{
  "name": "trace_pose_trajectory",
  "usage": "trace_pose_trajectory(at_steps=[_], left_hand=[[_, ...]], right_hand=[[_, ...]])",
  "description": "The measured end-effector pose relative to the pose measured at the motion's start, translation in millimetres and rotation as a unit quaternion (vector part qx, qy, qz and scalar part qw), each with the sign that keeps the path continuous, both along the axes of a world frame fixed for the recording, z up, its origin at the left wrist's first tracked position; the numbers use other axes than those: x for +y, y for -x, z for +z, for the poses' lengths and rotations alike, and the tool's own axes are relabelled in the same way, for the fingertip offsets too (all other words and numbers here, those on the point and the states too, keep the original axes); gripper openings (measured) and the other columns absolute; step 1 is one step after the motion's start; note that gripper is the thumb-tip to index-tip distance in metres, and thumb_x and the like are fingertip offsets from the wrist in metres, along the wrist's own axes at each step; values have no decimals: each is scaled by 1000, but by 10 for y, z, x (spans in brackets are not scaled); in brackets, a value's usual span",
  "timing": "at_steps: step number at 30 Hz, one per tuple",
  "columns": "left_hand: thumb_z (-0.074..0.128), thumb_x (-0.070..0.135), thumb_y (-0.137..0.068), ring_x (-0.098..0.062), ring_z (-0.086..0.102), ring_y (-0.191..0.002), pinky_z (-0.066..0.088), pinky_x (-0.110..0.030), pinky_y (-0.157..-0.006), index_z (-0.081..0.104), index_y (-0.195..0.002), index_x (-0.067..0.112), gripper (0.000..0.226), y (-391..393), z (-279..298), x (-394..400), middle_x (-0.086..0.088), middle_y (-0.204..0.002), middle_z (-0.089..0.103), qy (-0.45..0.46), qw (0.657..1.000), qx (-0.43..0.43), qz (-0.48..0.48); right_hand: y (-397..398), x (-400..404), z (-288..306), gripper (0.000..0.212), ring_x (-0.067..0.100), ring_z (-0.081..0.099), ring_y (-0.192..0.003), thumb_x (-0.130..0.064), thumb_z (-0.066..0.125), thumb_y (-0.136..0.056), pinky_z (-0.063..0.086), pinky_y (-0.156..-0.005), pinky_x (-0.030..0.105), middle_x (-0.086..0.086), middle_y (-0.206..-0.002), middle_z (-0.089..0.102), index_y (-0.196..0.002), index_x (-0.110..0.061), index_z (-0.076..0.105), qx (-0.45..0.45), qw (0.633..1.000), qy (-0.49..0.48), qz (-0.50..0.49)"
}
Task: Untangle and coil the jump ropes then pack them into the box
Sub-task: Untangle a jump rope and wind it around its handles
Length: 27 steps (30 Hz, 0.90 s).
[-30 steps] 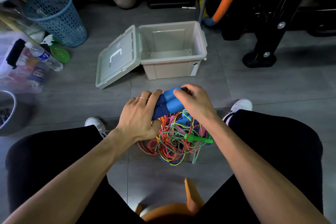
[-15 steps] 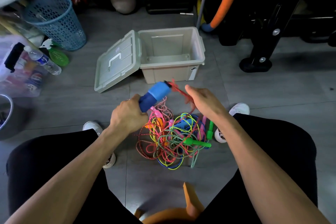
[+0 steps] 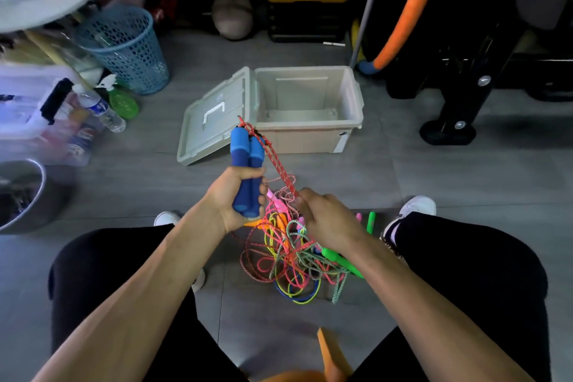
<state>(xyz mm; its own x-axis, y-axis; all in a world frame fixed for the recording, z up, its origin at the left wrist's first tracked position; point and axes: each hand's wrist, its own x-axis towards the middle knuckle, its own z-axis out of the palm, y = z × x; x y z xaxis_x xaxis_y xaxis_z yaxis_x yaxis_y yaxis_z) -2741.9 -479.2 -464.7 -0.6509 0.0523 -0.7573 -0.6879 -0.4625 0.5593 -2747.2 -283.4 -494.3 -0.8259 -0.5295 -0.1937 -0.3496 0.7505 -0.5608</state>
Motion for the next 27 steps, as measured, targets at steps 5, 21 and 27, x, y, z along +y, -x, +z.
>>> trace_pose_trajectory(at_steps=[5, 21, 27], left_hand=[[66, 30, -88, -15, 55, -52, 45, -22, -45, 54, -97, 15, 21, 12, -54, 62, -3, -75, 57, 85, 995, 6, 46], [41, 91, -67, -22, 45, -56, 41, -29, -54, 54, -83, 15, 78, 59, -99, 68, -11, -75, 55, 309, 949, 47, -31], [27, 44, -101, -42, 59, -97, 47, -47, -84, 30, -143, 8, 56, -59, -390, 157, -24, -115, 59, 623, 709, 139, -300]], right_hand=[[-143, -70, 119, 20, 36, 59, -68, -4, 46, -90, 35, -56, 35, 14, -75, 59, -110, -5, 47, 78, 985, -105, 112], [-410, -26, 93, 19, 41, 60, -77, -21, 41, -96, 42, -58, 39, 18, -88, 64, -110, -12, 48, 62, 963, -101, 241], [-232, 89, 348, 18, 33, 55, -73, -24, 37, -99, 46, -63, 42, 6, -85, 60, -89, -15, 49, 78, 977, -13, 200]])
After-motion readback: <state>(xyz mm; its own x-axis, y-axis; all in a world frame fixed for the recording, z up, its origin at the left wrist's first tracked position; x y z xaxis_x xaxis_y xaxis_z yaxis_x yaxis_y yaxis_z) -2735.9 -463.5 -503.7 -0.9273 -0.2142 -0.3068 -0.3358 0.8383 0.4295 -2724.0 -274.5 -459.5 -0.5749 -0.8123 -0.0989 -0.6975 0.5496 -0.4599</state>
